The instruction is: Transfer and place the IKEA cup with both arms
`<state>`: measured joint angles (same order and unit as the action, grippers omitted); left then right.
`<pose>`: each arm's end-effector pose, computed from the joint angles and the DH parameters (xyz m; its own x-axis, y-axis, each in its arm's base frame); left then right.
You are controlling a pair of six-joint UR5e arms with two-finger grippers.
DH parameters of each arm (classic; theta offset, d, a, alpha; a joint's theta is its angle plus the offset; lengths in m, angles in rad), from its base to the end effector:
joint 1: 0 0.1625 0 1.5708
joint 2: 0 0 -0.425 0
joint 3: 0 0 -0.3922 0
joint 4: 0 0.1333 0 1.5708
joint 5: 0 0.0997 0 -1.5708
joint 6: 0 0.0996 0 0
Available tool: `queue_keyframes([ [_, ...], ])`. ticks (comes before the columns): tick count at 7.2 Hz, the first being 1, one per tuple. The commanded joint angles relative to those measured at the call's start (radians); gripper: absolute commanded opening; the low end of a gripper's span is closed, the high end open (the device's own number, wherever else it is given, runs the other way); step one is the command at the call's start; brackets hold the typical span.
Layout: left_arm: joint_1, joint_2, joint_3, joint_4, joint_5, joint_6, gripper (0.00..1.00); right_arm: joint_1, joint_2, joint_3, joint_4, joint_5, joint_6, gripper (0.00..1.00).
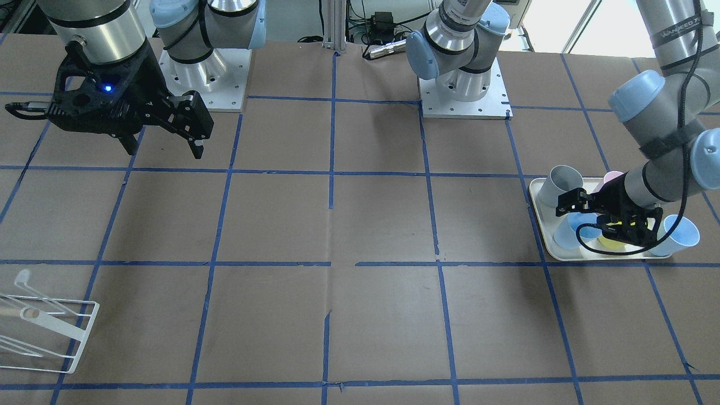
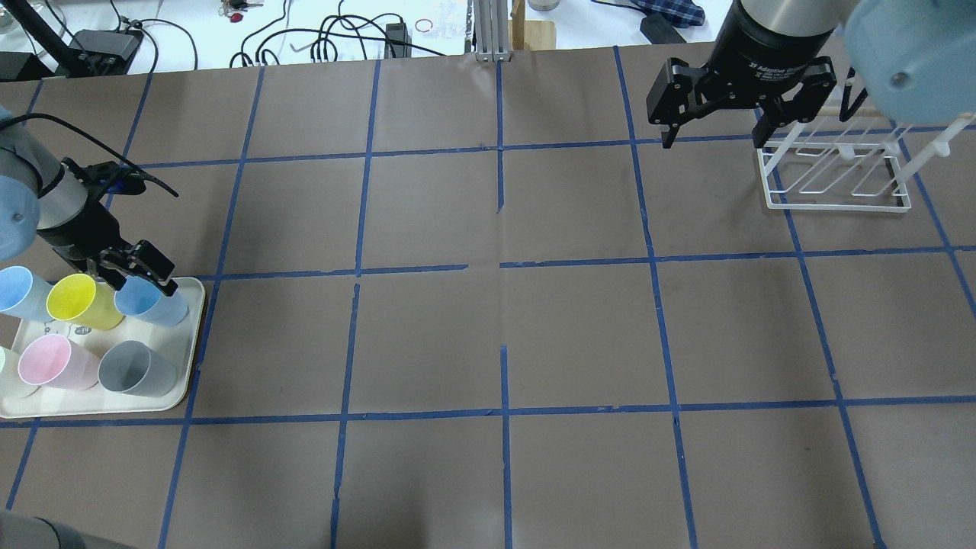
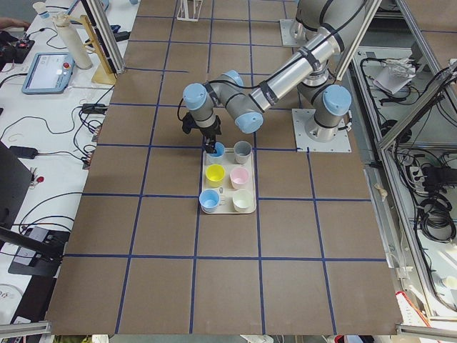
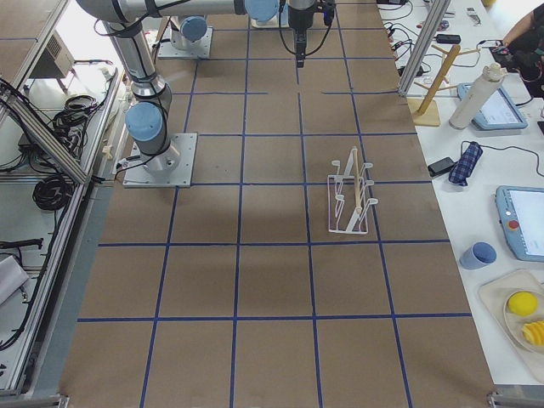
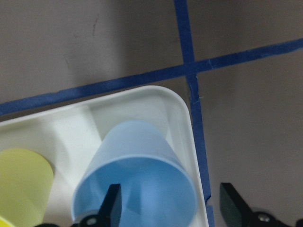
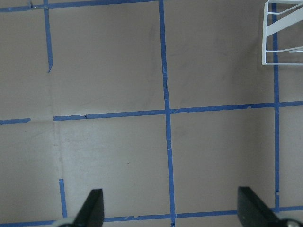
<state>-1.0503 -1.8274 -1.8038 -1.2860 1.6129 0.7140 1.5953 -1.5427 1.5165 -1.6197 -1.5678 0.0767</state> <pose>0.1522 -0.5252 0.2714 -0.9772 0.1864 0.1020 0.2024 0.9625 0.1807 0.1461 -0.5075 0.5058 -0.9986 0.0517 -0.0087 0.0522 0.9958 -0.0746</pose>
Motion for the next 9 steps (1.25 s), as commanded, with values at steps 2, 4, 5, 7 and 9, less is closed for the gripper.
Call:
queue_keyframes([
  [2,-0.063,0.132,0.127,-0.172,-0.013,-0.048,1.00,-0.003,-0.001,0.002,0.003,0.000,-0.002,1.00],
  [4,-0.221,0.222,0.159,-0.196,-0.013,-0.181,1.00,-0.002,-0.001,0.002,0.003,0.000,-0.002,1.00],
  [5,-0.288,0.275,0.161,-0.229,-0.013,-0.212,1.00,-0.003,-0.001,0.002,0.003,0.000,-0.002,1.00],
  [7,-0.390,0.342,0.144,-0.283,-0.013,-0.425,1.00,-0.002,-0.002,0.001,0.003,0.000,-0.002,1.00],
  [9,-0.453,0.362,0.133,-0.347,-0.013,-0.508,1.00,-0.002,-0.002,0.001,0.001,0.002,-0.002,1.00],
])
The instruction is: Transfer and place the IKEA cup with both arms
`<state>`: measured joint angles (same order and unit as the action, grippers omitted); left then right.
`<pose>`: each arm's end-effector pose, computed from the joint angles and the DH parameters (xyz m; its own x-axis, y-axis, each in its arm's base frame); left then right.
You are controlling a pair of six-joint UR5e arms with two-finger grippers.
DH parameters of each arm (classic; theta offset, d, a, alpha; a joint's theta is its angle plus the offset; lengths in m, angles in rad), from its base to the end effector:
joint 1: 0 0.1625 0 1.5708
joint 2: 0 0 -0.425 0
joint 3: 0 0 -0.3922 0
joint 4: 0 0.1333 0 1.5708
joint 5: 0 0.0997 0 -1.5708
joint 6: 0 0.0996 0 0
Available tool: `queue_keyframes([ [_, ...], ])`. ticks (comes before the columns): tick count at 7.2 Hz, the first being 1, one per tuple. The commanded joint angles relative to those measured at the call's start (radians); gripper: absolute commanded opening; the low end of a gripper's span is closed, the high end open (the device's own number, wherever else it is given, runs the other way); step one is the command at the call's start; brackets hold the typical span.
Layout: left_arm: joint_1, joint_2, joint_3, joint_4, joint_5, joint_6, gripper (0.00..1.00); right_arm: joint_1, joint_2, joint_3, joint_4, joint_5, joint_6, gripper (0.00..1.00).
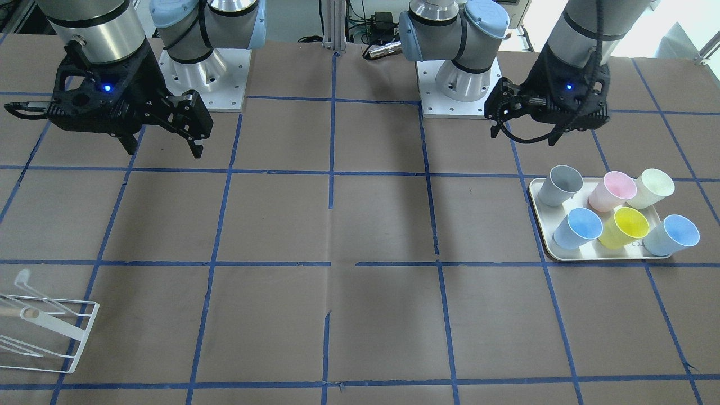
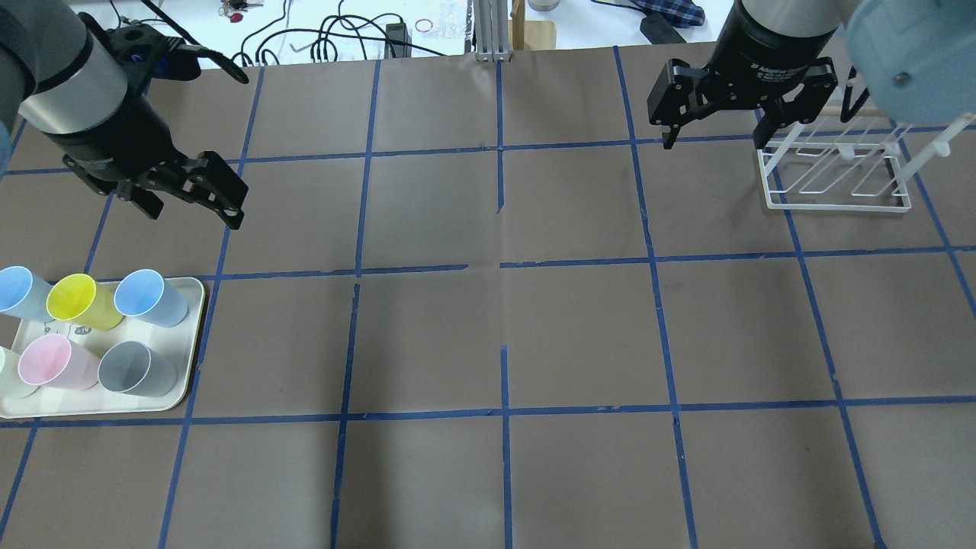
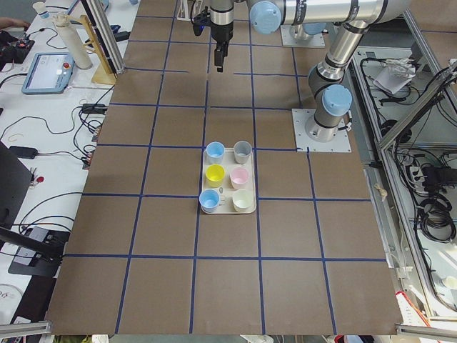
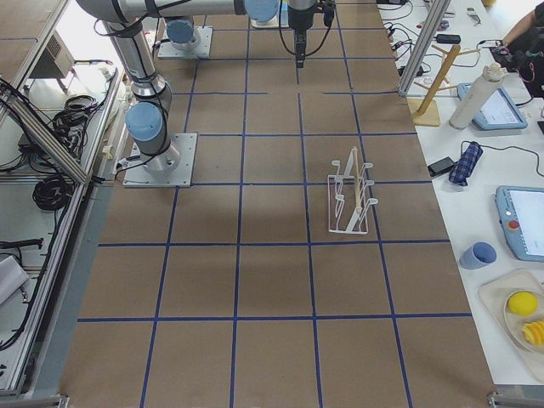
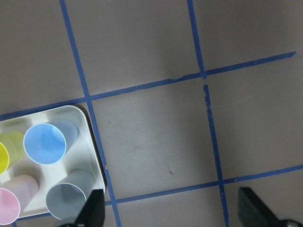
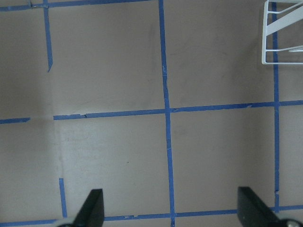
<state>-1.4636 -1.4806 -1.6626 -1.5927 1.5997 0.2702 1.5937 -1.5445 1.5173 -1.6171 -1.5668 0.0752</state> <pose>-0.0814 -0.4626 0.4833 -0.9864 0.1629 -0.0216 0.1622 0.9863 0.0304 0.1453 -0.5068 0.5060 -0.9986 0.0518 -0.0095 0.0523 0.9960 -0.0729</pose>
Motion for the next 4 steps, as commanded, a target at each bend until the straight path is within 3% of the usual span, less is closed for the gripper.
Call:
queue_keyframes([
  [1,-0.047,0.032,-0.022,-0.039,-0.006,-0.072,1.00,0.000,0.000,0.000,-0.001,0.001,0.000,1.00],
  [4,-0.047,0.066,-0.051,-0.039,-0.004,-0.072,1.00,0.000,-0.002,0.000,0.000,0.001,0.000,1.00],
])
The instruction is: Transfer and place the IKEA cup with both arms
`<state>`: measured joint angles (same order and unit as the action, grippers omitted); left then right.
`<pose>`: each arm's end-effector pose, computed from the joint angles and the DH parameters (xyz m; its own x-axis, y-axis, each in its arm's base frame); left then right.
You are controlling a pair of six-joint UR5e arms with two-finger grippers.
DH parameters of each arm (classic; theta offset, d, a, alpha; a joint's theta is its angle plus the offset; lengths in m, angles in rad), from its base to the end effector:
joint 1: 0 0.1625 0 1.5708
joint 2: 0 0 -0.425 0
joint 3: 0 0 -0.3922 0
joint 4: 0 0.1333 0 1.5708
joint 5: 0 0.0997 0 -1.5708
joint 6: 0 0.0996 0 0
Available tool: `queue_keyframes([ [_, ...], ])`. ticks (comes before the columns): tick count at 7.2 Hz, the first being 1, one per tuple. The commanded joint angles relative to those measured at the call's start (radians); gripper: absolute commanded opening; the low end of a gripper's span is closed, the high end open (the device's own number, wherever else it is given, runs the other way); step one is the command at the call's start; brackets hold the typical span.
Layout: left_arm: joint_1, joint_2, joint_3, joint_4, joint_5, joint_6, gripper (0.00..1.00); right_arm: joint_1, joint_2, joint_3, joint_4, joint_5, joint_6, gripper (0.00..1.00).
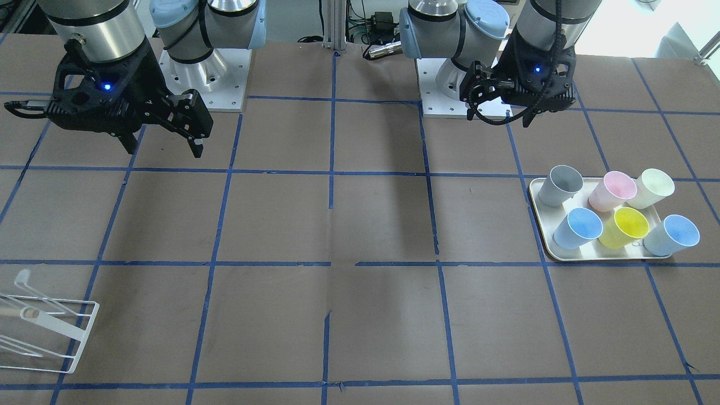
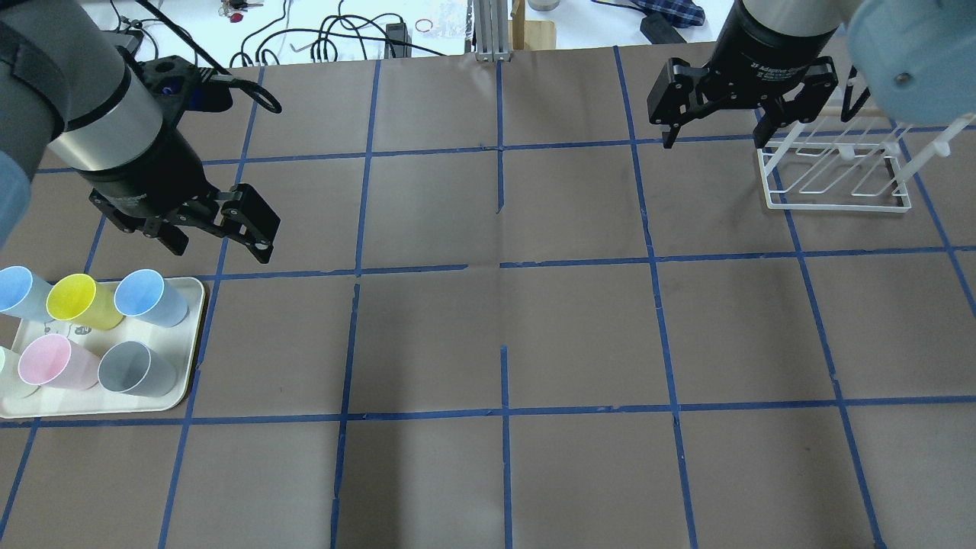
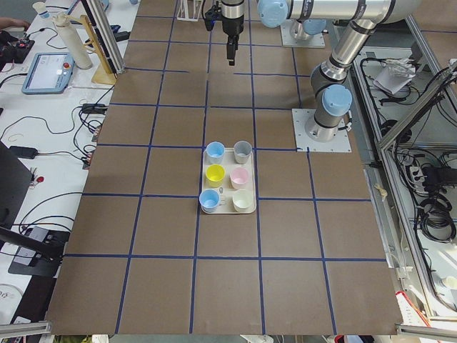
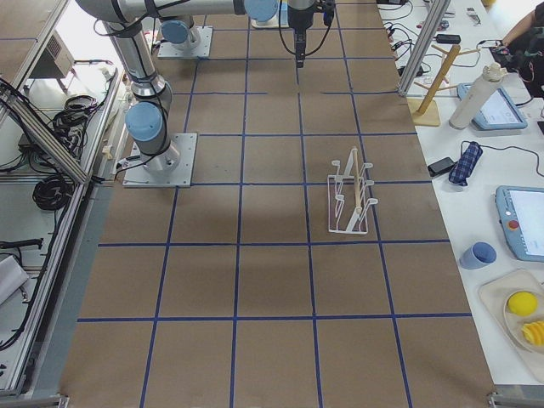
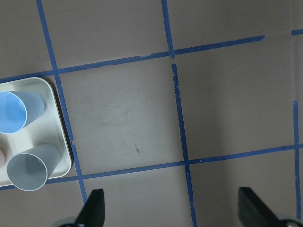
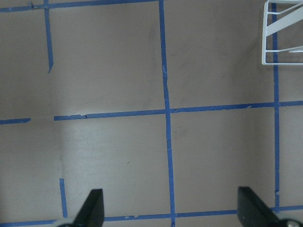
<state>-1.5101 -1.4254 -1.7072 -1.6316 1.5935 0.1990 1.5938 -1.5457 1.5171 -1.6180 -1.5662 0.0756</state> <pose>-0.1050 -0.4322 0.4819 -0.9903 0.1388 -0.0120 0.1379 0.9889 0.0553 0.1454 -0.5064 0.5068 -0.9986 0.0520 -0.0103 0.0526 0.9958 -0.0752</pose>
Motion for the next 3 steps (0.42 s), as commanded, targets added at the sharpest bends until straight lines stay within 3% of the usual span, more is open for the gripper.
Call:
queue_keyframes([
  [1,-0.001,0.010,-0.005,0.001,-0.001,0.000,1.00,0.000,-0.001,0.000,0.001,0.000,0.000,1.00],
  [3,-0.001,0.011,-0.005,0.001,-0.001,0.002,1.00,0.000,-0.002,0.000,0.000,0.000,0.001,1.00],
])
